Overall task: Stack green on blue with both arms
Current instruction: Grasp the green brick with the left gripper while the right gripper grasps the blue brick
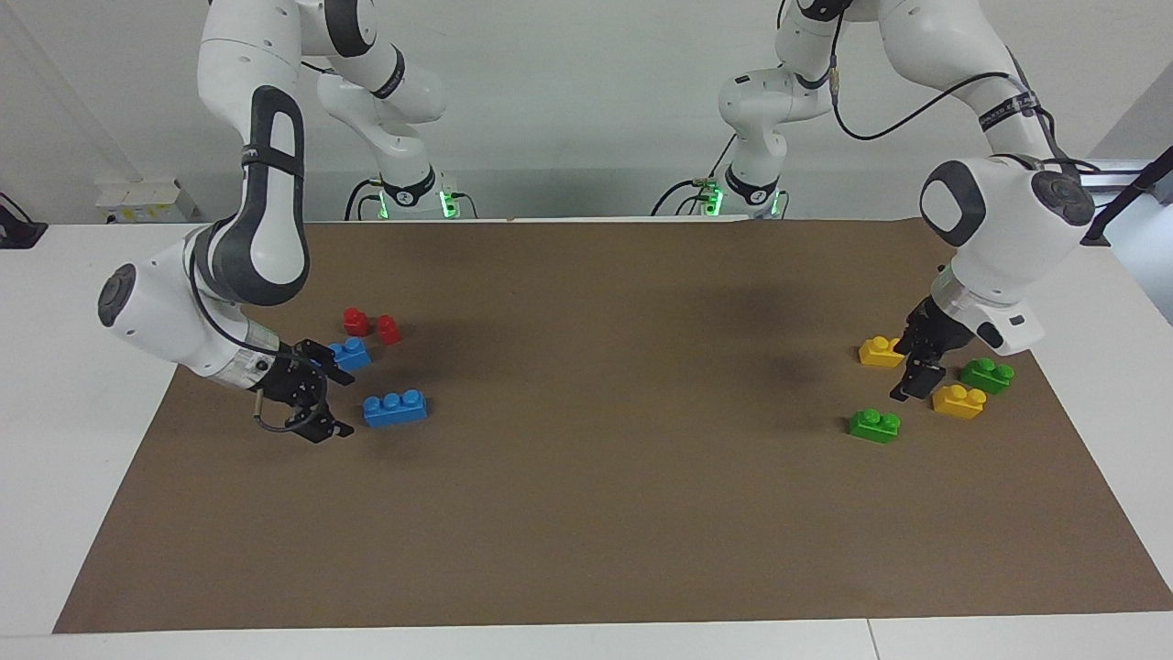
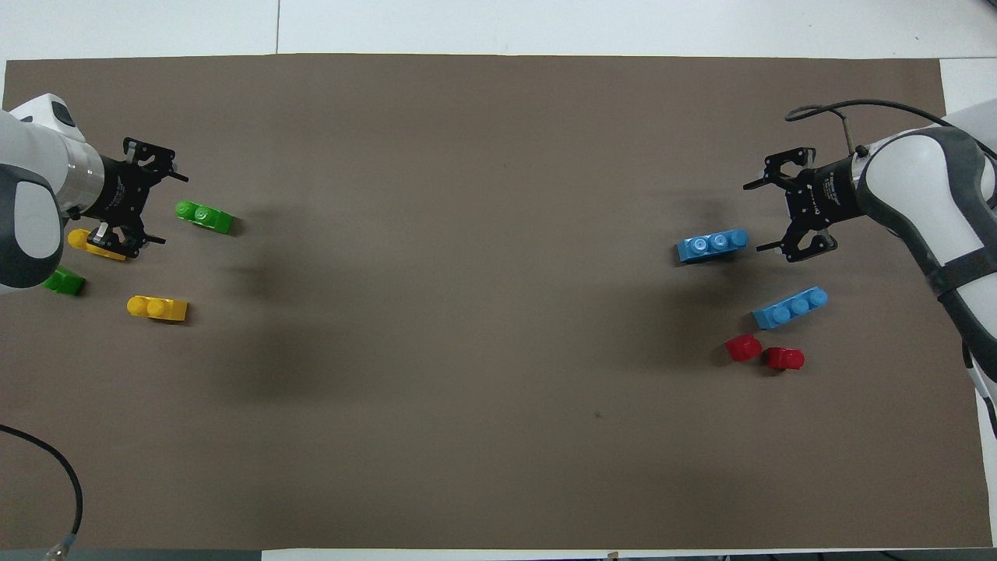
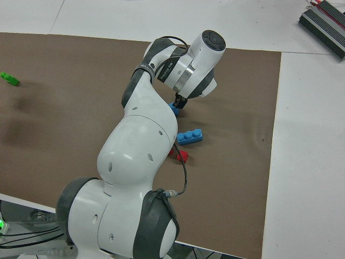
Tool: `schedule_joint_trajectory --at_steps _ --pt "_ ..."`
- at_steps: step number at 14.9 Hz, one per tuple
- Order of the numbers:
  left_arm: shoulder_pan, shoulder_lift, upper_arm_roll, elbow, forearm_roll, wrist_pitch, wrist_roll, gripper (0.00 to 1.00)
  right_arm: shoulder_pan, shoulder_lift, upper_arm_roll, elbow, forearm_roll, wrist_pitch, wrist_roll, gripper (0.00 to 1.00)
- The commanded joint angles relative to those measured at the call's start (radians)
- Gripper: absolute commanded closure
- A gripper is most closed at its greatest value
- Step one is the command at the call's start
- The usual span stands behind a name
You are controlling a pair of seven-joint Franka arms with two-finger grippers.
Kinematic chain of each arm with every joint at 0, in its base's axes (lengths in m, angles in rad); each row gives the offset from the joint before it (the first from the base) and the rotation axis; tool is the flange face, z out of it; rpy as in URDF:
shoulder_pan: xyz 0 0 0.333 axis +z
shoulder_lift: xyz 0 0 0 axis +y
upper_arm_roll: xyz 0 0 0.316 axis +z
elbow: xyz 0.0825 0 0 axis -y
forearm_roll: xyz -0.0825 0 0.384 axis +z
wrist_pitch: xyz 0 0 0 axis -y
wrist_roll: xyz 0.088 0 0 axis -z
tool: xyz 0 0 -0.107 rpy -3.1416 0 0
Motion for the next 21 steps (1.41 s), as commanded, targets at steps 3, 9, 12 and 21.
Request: schedule_joint_trajectory --at_steps 3,9,12,21 --pt "0.007 0.12 -0.002 0.101 0.042 0.012 -0.097 0.0 0.012 -0.035 0.005 -0.102 0.022 0.082 0.003 0.0" --pt "0.009 0.147 0.012 0.072 0.062 0.085 -0.169 0.0 0.024 -0.033 0.009 -0.162 0.025 0.144 -0.046 0.0" --pt "0.007 0.143 0.012 0.02 0.065 0.134 -0.183 0.0 0.022 -0.033 0.009 -0.173 0.027 0.151 -0.105 0.02" --pt "0.007 0.135 0.015 -0.02 0.065 0.168 -0.185 0.21 -0.001 -0.039 0.009 -0.173 0.082 0.13 -0.305 1.0"
